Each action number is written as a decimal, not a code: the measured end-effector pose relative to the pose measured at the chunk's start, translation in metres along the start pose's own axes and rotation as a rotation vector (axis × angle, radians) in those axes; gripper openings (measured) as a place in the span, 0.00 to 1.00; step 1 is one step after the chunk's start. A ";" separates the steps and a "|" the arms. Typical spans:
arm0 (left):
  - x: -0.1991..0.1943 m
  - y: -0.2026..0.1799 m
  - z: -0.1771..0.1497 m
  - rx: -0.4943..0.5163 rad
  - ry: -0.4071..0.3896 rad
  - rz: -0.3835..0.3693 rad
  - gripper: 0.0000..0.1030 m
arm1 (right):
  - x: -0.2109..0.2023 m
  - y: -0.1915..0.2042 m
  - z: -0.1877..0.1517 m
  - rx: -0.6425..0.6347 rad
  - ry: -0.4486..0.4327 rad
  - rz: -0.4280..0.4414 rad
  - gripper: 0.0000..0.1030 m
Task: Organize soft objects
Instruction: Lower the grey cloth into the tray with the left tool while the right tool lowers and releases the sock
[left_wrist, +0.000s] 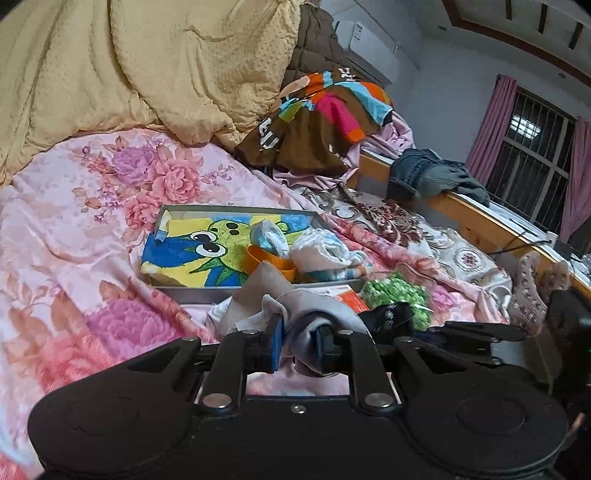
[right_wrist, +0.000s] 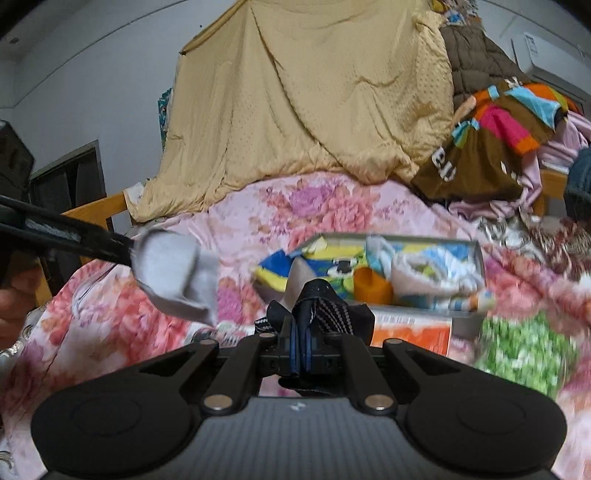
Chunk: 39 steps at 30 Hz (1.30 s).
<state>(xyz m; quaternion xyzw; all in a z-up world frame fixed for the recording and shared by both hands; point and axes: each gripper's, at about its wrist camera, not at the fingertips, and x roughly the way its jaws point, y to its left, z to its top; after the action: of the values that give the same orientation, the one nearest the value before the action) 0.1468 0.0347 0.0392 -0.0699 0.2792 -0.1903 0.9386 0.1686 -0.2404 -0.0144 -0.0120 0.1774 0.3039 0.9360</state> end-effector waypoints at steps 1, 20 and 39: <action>0.007 0.002 0.003 -0.002 0.002 0.002 0.17 | 0.003 -0.004 0.005 -0.003 -0.009 0.003 0.05; 0.149 0.029 0.087 -0.142 0.041 0.207 0.17 | 0.094 -0.103 0.082 0.127 -0.117 -0.050 0.05; 0.266 0.011 0.103 -0.179 0.138 0.284 0.18 | 0.147 -0.152 0.054 0.146 0.007 -0.186 0.06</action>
<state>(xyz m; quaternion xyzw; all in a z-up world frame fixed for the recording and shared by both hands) 0.4124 -0.0582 -0.0095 -0.0999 0.3660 -0.0346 0.9246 0.3839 -0.2742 -0.0271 0.0390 0.2003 0.2020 0.9579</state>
